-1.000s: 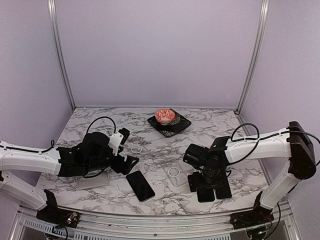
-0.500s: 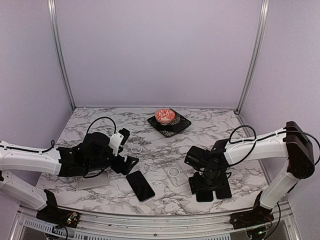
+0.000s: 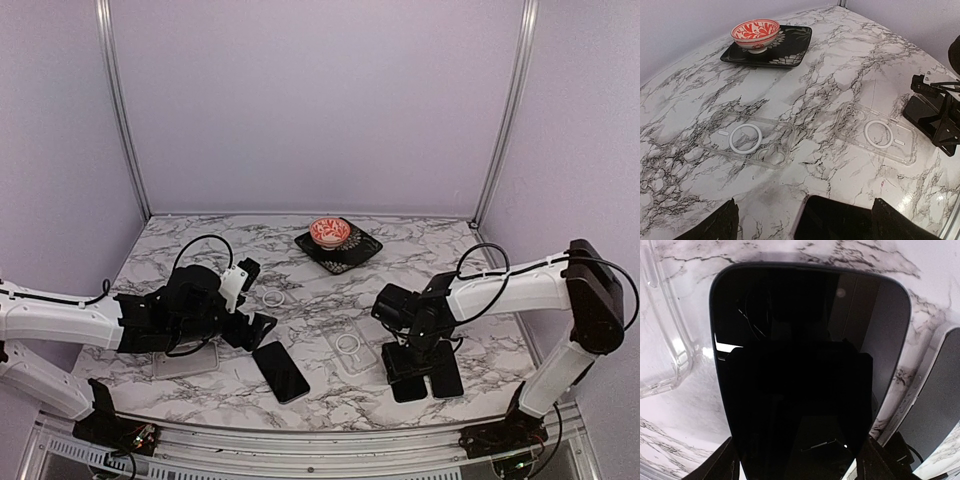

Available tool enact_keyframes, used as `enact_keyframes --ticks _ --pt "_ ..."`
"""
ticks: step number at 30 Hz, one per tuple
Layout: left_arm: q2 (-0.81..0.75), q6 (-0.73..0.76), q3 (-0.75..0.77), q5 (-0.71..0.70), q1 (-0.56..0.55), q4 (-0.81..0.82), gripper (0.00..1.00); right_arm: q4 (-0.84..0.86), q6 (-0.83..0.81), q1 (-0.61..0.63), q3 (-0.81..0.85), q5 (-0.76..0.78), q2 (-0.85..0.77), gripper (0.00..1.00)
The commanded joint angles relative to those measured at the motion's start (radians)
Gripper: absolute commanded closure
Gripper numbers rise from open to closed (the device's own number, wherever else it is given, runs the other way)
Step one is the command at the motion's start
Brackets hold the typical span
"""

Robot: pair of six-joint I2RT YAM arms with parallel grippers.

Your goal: Put the phone into the phone case

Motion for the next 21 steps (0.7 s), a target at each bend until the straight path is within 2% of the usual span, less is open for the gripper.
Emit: enact_keyframes --ticks 1,6,10,21 --pt "-0.003 0.020 0.030 -0.022 -0.006 -0.024 0.07 0.019 -0.071 -0.015 0.026 0.048 0.050 0.49" --pt "0.027 0.010 0.065 -0.029 -0.006 -0.043 0.07 0.040 -0.090 -0.015 0.050 0.092 0.025 0.50" --pt "0.046 -0.050 0.078 -0.028 -0.006 -0.027 0.07 0.042 -0.099 -0.015 0.069 0.162 0.018 0.53" --pt "0.087 -0.162 0.085 -0.019 -0.027 -0.019 0.09 0.146 -0.144 -0.017 0.071 0.263 -0.033 0.54"
